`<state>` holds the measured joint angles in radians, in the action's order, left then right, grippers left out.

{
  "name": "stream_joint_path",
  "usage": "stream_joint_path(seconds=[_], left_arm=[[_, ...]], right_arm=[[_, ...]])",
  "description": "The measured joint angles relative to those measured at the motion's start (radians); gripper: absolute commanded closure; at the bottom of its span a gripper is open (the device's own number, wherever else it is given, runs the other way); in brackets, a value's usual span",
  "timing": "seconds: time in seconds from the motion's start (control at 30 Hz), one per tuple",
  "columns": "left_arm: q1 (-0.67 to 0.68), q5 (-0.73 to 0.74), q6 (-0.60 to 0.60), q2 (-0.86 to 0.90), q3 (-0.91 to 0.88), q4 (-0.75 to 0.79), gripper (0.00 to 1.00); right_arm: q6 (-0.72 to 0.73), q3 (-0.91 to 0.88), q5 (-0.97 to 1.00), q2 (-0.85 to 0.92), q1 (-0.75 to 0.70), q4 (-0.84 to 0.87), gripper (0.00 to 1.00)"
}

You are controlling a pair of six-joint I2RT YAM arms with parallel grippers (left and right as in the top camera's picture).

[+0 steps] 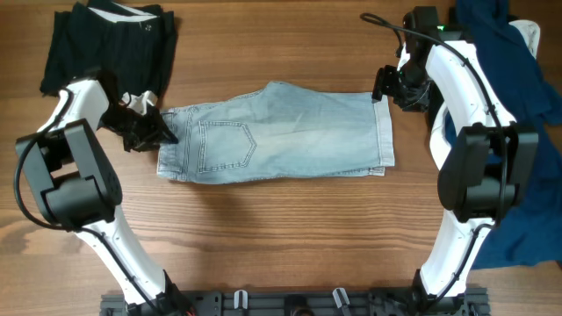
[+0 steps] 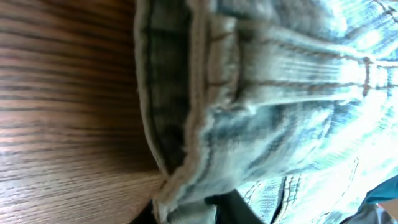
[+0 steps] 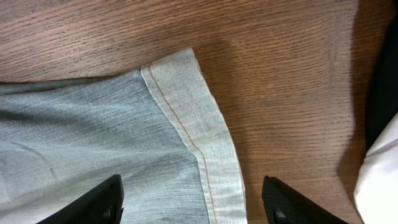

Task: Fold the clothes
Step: 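Grasp the left waistband end with the left gripper, then fold the waistband end rightward over the shorts with the left gripper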

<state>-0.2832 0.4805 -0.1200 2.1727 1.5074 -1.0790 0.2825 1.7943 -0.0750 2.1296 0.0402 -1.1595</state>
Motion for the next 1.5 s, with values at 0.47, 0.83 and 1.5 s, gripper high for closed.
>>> stream_joint_path(seconds=[0.47, 0.83, 1.5], left_arm=[[-0.034, -0.327, 0.134, 0.010, 0.340, -0.298, 0.96], [0.219, -0.336, 0.230, -0.130, 0.480, -0.423, 0.96], [0.726, -0.175, 0.393, -0.200, 0.488, -0.208, 0.96]], right_arm=[[-0.026, -0.002, -0.103, 0.000, 0.085, 0.057, 0.29], [-0.011, -0.164, -0.128, 0.017, 0.319, 0.216, 0.65], [-0.008, -0.252, -0.154, 0.018, 0.274, 0.281, 0.55]])
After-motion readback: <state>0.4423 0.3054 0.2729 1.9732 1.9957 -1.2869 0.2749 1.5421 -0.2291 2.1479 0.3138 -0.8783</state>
